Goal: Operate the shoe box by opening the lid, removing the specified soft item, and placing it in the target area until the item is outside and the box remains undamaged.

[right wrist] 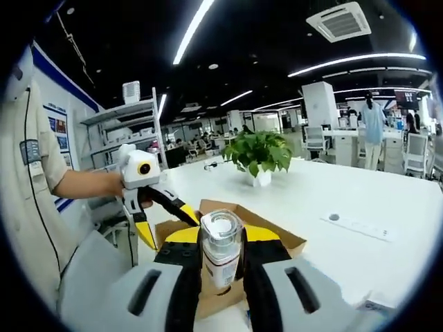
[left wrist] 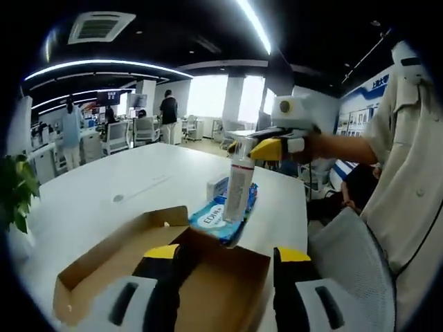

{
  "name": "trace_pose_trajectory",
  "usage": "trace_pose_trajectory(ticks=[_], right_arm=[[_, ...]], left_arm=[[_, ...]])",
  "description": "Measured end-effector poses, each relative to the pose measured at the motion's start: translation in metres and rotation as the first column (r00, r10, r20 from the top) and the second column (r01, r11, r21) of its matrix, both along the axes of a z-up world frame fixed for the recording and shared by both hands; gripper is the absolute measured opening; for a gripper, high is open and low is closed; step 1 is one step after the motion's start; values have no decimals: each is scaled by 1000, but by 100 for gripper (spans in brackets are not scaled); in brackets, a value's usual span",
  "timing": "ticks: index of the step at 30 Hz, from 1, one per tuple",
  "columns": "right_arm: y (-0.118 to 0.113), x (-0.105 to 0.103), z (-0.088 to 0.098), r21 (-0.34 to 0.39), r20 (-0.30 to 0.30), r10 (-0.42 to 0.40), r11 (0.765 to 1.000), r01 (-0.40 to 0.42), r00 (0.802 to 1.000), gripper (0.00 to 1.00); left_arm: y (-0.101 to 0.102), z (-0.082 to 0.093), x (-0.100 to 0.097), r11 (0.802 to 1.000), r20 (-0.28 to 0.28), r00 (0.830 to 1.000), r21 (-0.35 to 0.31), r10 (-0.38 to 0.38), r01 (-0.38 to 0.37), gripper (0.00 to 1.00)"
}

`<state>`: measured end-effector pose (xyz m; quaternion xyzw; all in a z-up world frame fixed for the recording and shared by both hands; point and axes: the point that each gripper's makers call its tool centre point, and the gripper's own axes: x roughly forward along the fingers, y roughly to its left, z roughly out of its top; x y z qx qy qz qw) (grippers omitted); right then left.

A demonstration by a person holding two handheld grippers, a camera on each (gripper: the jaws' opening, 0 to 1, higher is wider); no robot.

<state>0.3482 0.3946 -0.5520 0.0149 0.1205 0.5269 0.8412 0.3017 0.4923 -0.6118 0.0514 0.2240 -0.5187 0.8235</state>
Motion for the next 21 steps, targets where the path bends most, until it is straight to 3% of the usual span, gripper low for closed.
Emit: trace_pose_trajectory(ticks=[13,21], right_arm=[[-27,36,-8,-65,61,-17,998,21,998,19],[-39,60,-19,-121,88,-18,992,29,996,19]], left_arm=[[43,0,-2,990,14,990,27,139,-140,66],[72,-3,-10,970,13,971,41,241,-241,74]])
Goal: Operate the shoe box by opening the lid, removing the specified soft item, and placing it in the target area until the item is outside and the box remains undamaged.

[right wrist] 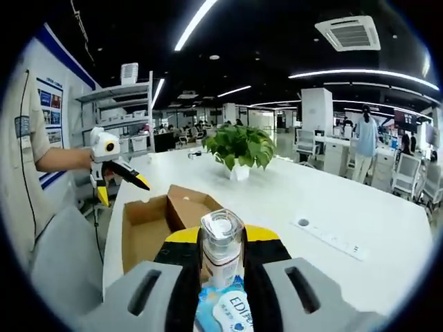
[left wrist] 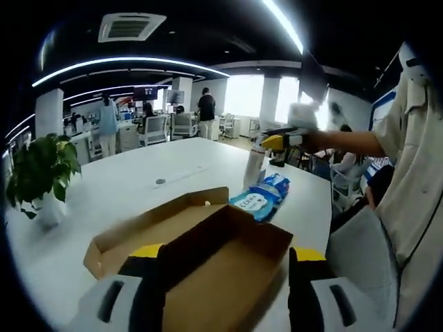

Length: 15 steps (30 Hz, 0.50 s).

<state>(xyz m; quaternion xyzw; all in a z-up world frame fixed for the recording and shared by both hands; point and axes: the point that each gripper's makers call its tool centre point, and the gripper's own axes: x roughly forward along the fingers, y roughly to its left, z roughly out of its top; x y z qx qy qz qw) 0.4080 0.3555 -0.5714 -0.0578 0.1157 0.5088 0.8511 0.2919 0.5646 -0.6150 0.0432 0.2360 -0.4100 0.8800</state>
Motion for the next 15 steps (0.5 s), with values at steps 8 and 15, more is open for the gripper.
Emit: trace_pose_trajectory(ticks=[8,15], right_arm=[[-9,23,-15,-45,12,-15,999,16,1000,19],[-19,43,-34,-91,6,-44,995,45,999,19]], left_arm=[[23,-3,-9,996,-7,996,12,85,-85,78],[39,-3,-13,990,-9,990,8,139,-139,81]])
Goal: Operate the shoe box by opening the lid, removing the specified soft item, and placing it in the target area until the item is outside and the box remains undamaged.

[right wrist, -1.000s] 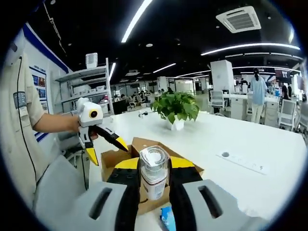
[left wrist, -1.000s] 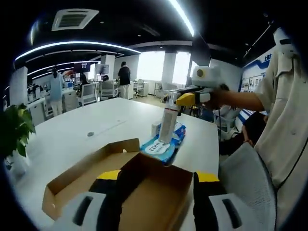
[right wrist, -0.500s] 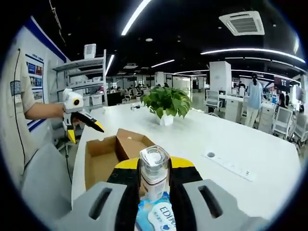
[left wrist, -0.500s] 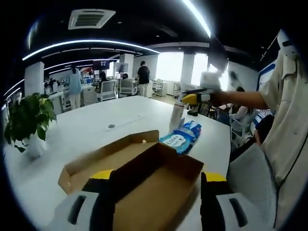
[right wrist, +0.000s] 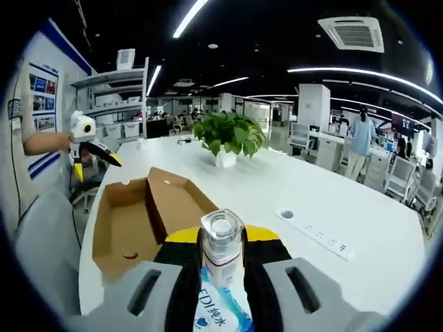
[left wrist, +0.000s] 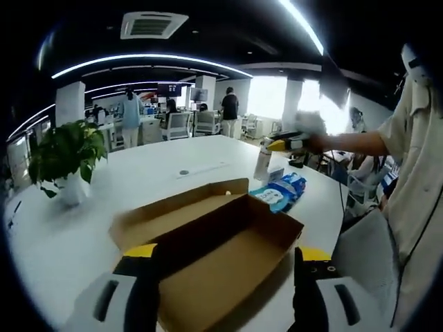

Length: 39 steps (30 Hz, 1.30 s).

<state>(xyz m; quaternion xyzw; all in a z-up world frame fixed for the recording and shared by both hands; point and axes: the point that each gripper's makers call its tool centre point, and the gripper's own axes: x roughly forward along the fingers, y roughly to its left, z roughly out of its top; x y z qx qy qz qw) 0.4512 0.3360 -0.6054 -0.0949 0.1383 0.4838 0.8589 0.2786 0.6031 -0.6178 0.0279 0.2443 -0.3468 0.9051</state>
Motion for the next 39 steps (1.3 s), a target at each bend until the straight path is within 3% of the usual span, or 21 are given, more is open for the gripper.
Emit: trace_pose_trajectory(ticks=[13,27,35,39], right_arm=[[-9,28,-34,-60,-17,-33,998,32,999,19],[-6,37,-71,-138,-23,-12,990,8,1000,19],[-9,41,-83,-163,-21,-27,986,23,999,19],[-7,35,-79,-160,-20,-50,986,46,999,19]], left_arm=[[17,-1,-12,996,-1,996,-4,93,-93,89],[29,-3,-20,988,-12,988,-10,152,-153,97],[31,-8,-23,984,-27,984,-21,177,-177,99],[32,-12,-26,983,-37,983,-22,180,-181,99]])
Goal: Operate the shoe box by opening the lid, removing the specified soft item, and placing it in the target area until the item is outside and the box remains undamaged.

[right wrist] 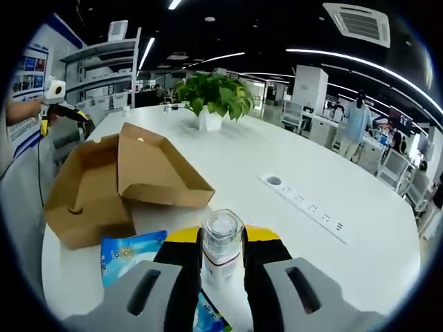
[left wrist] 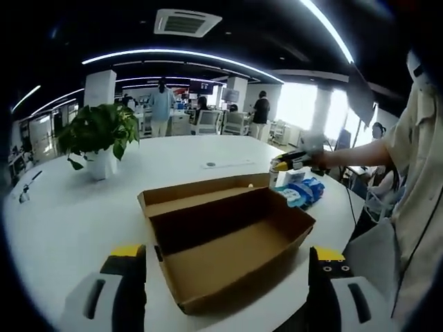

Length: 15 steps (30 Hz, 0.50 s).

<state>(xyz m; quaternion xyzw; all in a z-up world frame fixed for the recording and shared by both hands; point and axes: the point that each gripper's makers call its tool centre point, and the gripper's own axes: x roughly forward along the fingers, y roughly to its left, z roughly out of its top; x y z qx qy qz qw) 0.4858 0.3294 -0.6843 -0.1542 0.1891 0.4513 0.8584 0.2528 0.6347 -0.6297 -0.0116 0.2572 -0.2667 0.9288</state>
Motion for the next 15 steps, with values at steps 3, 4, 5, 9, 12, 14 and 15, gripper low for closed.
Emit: trace_pose_trajectory(ticks=[3,4,5,9,12,14,15], right_arm=[[0,-4,1,-3,-3,-3,1000,3,1000,19],[0,-5,1,-4,-3,-3,1000,3,1000,19],[0,-6,1,-7,-3,-1,1000,1,1000,19],[-1,-6,0,-11,-2,-3,1000,3,1000,20],[-3,-2,-2,-22,10,0,1000,1,1000,20],[-5,-1,-2,-25,11,-3,1000,3,1000,20],[-6,-1,-2,-27,10,-3,1000,3,1000,20]], left_arm=[[1,-2,0,1000,-4,1000,0,4,-4,99],[1,-2,0,1000,-4,1000,1,5,-5,99],[1,-2,0,1000,-3,1000,1,6,-6,99],[0,0,1,1000,0,1000,0,7,-7,99],[1,-2,2,1000,-1,1000,8,6,-6,98],[0,-3,1,1000,-3,1000,7,5,-5,98],[-1,-3,1,1000,-3,1000,7,4,-4,98]])
